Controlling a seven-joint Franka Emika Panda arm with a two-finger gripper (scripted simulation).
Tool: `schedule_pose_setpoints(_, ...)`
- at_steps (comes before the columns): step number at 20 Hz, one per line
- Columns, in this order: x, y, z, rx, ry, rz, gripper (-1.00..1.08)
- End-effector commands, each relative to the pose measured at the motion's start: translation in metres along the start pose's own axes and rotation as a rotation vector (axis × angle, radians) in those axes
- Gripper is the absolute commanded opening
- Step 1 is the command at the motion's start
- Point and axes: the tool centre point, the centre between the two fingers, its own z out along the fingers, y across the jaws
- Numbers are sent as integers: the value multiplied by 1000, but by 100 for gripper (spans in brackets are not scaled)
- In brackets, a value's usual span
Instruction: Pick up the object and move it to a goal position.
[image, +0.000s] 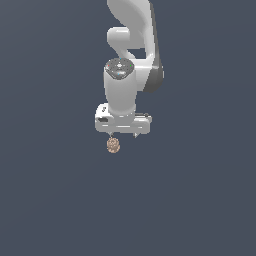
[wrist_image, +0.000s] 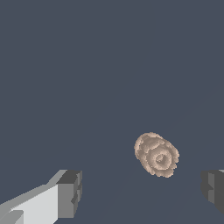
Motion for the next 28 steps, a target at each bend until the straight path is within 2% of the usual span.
schedule_pose_setpoints(1,0,0,0,0,0,0,100)
schedule_pose_setpoints(8,0,29,-9,-23,18,43,100)
schedule_pose_setpoints(15,-1,32,-5,-22,19,57,100)
schedule_pose_setpoints(28,-21,51,59,-1,19,237,100)
